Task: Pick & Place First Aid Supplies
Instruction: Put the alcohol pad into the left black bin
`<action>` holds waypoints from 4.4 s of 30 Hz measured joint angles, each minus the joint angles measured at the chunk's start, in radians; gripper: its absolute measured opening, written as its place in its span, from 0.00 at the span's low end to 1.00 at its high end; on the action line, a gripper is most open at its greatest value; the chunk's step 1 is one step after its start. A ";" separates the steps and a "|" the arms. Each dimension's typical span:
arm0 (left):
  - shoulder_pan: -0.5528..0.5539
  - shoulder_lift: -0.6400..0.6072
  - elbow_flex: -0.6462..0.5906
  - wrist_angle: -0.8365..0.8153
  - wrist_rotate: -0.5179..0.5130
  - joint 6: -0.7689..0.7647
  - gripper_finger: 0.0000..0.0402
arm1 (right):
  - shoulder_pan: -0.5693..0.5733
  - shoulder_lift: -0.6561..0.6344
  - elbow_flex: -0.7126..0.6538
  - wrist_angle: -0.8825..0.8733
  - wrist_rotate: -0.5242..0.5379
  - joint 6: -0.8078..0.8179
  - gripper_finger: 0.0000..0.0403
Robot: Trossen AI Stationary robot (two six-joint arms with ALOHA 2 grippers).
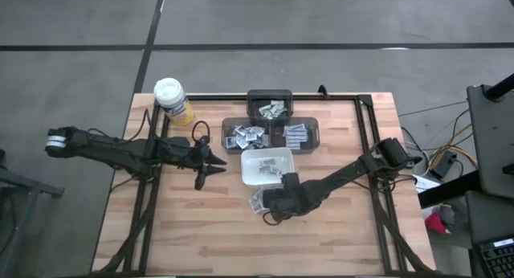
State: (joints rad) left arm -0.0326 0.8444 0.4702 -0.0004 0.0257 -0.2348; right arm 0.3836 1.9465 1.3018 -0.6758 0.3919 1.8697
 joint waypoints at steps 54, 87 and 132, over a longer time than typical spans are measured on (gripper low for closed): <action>0.000 0.000 0.000 0.001 0.009 -0.004 0.27 | 0.003 0.003 -0.101 0.057 -0.011 0.049 0.33; 0.000 0.000 0.000 0.008 0.010 -0.002 0.27 | 0.002 0.001 -0.146 0.155 0.004 0.039 0.15; 0.000 0.000 0.000 0.007 0.014 0.000 0.27 | 0.110 0.002 -0.093 0.027 -0.162 0.031 0.02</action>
State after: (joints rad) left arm -0.0327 0.8444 0.4706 0.0071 0.0402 -0.2352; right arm 0.4938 1.9480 1.2087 -0.6483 0.2298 1.9009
